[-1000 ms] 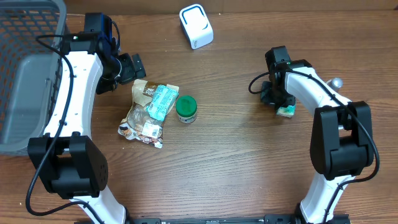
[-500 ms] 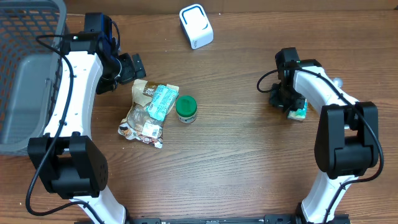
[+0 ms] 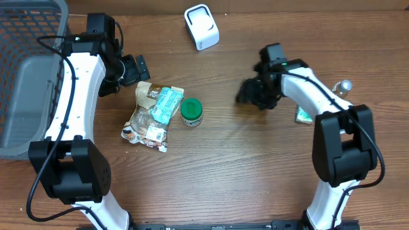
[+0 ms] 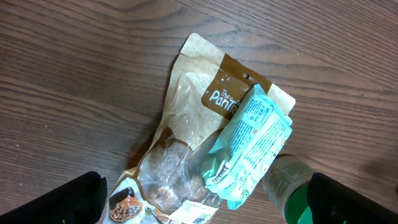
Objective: Scan the item barcode
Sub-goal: 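Move the right gripper over the green-lidded jar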
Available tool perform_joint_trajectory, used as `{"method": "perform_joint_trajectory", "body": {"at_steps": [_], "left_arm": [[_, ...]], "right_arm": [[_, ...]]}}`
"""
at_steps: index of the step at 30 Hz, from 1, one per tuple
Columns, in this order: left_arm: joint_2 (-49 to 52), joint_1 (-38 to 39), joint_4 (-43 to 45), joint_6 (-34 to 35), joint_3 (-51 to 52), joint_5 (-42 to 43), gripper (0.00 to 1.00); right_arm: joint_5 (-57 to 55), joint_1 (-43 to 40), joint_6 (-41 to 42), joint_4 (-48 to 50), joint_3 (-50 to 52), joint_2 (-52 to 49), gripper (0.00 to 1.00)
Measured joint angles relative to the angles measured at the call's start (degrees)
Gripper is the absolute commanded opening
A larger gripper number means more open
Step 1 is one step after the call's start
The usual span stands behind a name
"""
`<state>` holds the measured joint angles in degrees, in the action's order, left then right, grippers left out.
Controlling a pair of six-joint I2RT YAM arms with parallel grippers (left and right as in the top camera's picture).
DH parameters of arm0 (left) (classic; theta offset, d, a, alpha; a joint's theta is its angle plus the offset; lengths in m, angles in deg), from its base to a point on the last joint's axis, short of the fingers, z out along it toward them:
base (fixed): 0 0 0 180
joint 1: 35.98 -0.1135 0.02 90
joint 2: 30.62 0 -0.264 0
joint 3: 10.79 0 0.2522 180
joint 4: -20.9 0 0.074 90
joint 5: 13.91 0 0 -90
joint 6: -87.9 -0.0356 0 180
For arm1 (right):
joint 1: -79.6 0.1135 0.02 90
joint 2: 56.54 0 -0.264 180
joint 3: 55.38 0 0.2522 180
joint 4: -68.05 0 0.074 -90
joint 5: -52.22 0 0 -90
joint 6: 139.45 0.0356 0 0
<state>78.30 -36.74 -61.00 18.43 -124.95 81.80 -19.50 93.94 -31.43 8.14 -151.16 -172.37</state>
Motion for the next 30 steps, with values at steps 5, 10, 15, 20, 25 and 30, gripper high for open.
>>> {"method": "perform_joint_trajectory", "body": {"at_steps": [5, 10, 15, 20, 25, 30], "left_arm": [[0.0, 0.0, 0.0, 0.0, 0.0, 0.0, 1.0], [0.0, 0.0, 0.0, 0.0, 0.0, 0.0, 1.0], [0.0, 0.0, 0.0, 0.0, 0.0, 0.0, 1.0], [0.0, 0.0, 0.0, 0.0, 0.0, 0.0, 1.0], [0.0, 0.0, 0.0, 0.0, 0.0, 0.0, 1.0], [0.0, 0.0, 0.0, 0.0, 0.0, 0.0, 1.0]], "right_arm": [[5.4, 2.0, 0.0, 4.0, -0.1, 0.0, 0.96], [7.7, 2.3, 1.2, 4.6, -0.1, 0.0, 0.88], [7.9, 2.3, 1.5, -0.9, -2.3, 0.0, 0.87], [5.8, 3.3, 1.5, -9.8, -11.7, 0.0, 0.87], [0.9, 7.8, 1.6, -11.7, -17.5, 0.0, 0.87], [-7.6, 15.3, 4.6, -11.9, -17.5, 0.0, 0.88]]}}
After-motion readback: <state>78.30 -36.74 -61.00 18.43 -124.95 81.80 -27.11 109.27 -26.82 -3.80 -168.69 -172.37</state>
